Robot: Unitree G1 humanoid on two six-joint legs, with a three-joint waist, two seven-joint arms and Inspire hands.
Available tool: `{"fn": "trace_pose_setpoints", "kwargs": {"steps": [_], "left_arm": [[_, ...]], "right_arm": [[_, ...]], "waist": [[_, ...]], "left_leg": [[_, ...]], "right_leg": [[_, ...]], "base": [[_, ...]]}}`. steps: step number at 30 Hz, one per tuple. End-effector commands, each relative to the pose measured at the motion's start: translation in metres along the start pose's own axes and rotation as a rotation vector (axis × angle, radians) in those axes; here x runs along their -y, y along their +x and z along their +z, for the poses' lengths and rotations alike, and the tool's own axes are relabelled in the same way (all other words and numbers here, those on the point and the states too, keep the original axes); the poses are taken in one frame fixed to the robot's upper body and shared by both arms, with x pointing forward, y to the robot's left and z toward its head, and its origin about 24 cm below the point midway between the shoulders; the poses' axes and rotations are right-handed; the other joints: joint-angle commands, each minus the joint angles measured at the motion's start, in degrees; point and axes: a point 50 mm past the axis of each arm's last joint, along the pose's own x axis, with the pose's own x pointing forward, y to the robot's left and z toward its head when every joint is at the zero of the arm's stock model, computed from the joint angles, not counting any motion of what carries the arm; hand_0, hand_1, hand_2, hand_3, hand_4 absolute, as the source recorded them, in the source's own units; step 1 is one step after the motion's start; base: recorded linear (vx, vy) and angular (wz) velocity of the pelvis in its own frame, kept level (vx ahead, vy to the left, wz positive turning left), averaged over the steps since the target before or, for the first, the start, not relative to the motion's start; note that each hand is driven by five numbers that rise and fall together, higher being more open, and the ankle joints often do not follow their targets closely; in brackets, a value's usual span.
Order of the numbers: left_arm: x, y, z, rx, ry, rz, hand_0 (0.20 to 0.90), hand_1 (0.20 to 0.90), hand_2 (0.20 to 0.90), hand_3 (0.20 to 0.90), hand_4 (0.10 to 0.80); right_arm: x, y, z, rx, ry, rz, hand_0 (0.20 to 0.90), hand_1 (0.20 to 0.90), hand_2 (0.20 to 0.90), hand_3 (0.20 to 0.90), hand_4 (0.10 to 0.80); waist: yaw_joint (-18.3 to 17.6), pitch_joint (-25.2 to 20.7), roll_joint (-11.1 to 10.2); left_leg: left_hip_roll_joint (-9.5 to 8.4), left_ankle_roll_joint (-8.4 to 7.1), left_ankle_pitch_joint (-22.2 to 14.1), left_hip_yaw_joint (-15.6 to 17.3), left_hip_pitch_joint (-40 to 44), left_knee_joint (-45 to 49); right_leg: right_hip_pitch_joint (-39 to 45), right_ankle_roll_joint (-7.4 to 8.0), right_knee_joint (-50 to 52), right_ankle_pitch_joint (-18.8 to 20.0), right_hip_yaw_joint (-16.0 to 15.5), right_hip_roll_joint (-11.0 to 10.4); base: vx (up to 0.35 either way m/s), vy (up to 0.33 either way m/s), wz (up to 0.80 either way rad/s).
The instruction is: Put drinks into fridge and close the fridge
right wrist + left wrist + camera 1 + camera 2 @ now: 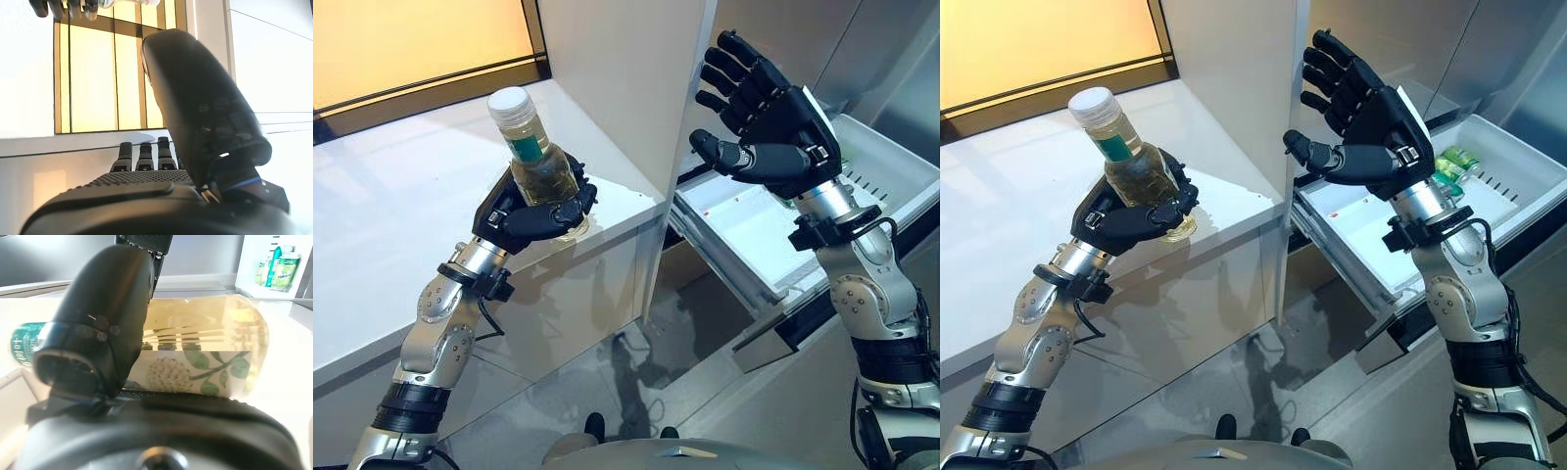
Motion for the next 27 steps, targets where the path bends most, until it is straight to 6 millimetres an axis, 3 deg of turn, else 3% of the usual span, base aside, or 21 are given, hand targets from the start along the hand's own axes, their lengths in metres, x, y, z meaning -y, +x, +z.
{"fn": "trace_pose_setpoints", "kwargs": {"steps": [1,13,17,19,27], "left_arm": [[0.024,0.027,0.079,0.424,0.142,-0.179,0.3,0.3,0.3,0.2,0.1],[0.029,0.027,0.08,0.448,0.144,-0.161,0.3,0.3,0.3,0.2,0.1],[0.028,0.023,0.079,0.466,0.143,-0.118,0.3,0.3,0.3,0.2,0.1],[0.026,0.02,0.079,0.469,0.135,-0.094,0.3,0.3,0.3,0.2,0.1],[0.028,0.022,0.079,0.48,0.143,-0.099,0.3,0.3,0.3,0.2,0.1]], "right_arm": [[-0.081,0.011,-0.003,0.014,0.089,0.539,0.9,0.9,0.9,0.9,0.8],[-0.107,0.008,-0.002,0.063,0.088,0.628,0.9,0.9,0.9,0.9,0.8],[-0.12,-0.002,-0.006,0.059,-0.022,0.708,0.9,0.9,0.9,0.9,0.8],[-0.125,-0.007,-0.012,0.001,0.017,0.75,0.9,0.9,0.9,0.9,0.8],[-0.118,-0.001,-0.006,0.074,-0.031,0.667,0.9,0.9,0.9,0.9,0.8]], "waist": [[2.78,-7.29,-0.75],[2.41,-7.07,-0.49],[2.21,-6.96,-0.24],[2.18,-6.79,-0.21],[2.31,-6.32,-0.35]], "left_leg": [[-2.26,1.46,-4.9,0.76,0.63,0.07],[-2.42,1.53,-4.82,1.05,0.58,0.07],[-2.46,1.54,-4.66,1.16,0.39,0.07],[-2.45,1.57,-4.68,1.3,0.44,0.07],[-2.72,1.45,-4.62,0.91,0.3,0.07]], "right_leg": [[-2.03,3.14,1.18,1.31,0.79,-1.26],[-2.46,3.36,1.56,1.35,1.43,-1.28],[-2.81,3.46,1.75,1.41,1.78,-1.29],[-2.75,3.52,1.73,1.39,1.88,-1.35],[-2.7,3.66,1.28,1.8,2.06,-1.41]], "base": [[-0.029,0.009,-0.03],[-0.023,0.011,-0.02],[-0.029,0.034,0.03],[-0.028,0.023,0.03],[-0.031,0.006,0.01]]}}
